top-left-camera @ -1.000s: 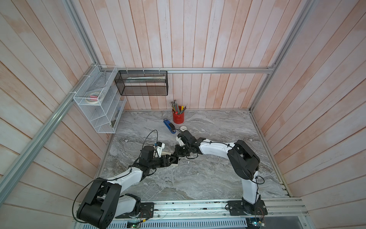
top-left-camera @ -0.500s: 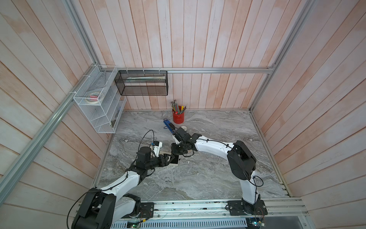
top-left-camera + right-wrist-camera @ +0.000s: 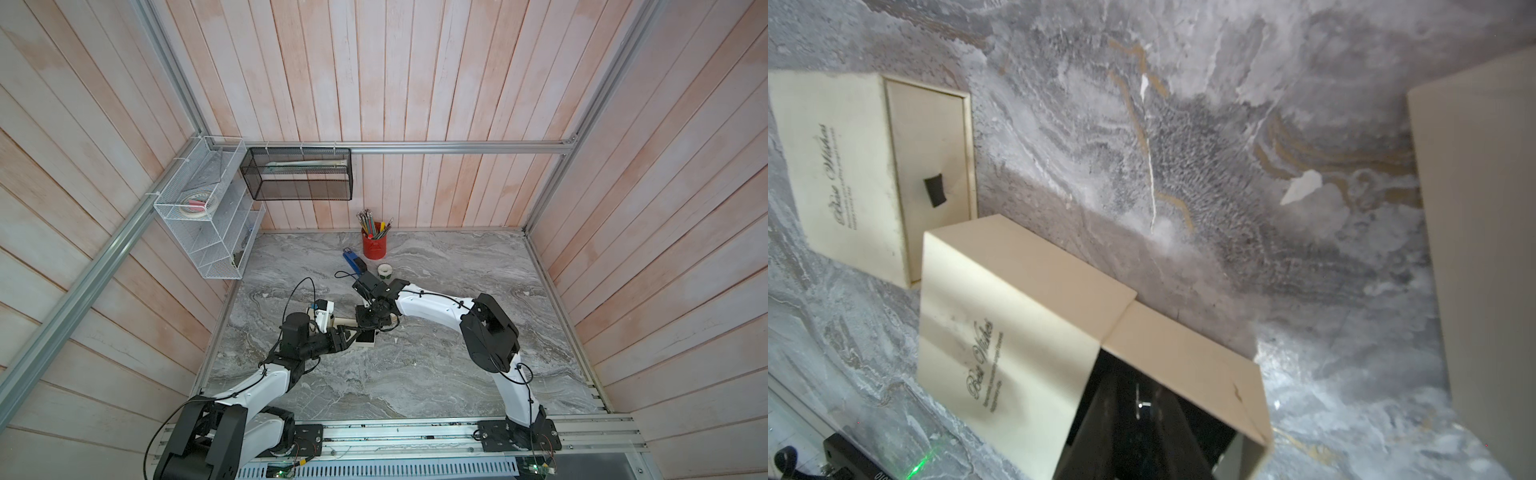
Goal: Place the earrings into the drawer-style jewelry box
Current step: Adjust the earring in the inner lining.
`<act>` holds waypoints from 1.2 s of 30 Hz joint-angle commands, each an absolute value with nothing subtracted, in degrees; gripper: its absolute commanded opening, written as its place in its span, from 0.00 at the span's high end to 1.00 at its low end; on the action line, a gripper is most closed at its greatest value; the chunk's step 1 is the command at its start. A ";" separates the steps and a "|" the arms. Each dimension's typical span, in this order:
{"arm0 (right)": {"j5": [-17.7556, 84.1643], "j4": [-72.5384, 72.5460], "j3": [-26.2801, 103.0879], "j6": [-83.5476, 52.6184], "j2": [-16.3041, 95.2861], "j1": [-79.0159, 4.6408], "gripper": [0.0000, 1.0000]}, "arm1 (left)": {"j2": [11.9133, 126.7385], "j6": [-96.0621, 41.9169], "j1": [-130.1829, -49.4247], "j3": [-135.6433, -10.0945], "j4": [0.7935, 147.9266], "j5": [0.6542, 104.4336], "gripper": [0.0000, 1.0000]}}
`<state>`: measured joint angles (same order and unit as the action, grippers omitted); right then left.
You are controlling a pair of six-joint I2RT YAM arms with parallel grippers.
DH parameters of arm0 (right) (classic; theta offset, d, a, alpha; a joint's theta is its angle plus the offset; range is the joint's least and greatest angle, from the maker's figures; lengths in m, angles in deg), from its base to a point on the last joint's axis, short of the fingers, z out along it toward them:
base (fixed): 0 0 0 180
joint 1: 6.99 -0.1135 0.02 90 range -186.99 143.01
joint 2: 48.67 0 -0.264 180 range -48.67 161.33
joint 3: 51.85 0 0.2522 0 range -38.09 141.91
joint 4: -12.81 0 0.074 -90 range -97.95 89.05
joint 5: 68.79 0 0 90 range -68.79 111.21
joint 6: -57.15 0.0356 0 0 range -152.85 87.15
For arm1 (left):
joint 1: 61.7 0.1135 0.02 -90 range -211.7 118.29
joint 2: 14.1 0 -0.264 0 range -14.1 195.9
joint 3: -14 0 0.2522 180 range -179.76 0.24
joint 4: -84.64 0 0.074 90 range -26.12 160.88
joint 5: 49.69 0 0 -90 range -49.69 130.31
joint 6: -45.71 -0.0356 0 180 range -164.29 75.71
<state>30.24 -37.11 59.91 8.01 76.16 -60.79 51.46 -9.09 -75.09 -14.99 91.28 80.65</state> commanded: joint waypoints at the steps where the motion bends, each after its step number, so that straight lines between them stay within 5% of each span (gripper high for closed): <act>1: 29.64 -39.86 61.40 8.02 77.66 -61.35 0.82 | 51.46 -8.96 -74.84 -14.53 94.22 82.24 0.36; 25: 30.94 -39.71 61.51 7.53 78.53 -61.50 0.88 | 51.81 -9.75 -74.78 -14.76 93.22 81.78 0.36; 36: 30.22 -39.53 61.35 7.84 77.37 -61.52 0.99 | 51.92 -9.84 -74.78 -14.97 93.03 81.71 0.36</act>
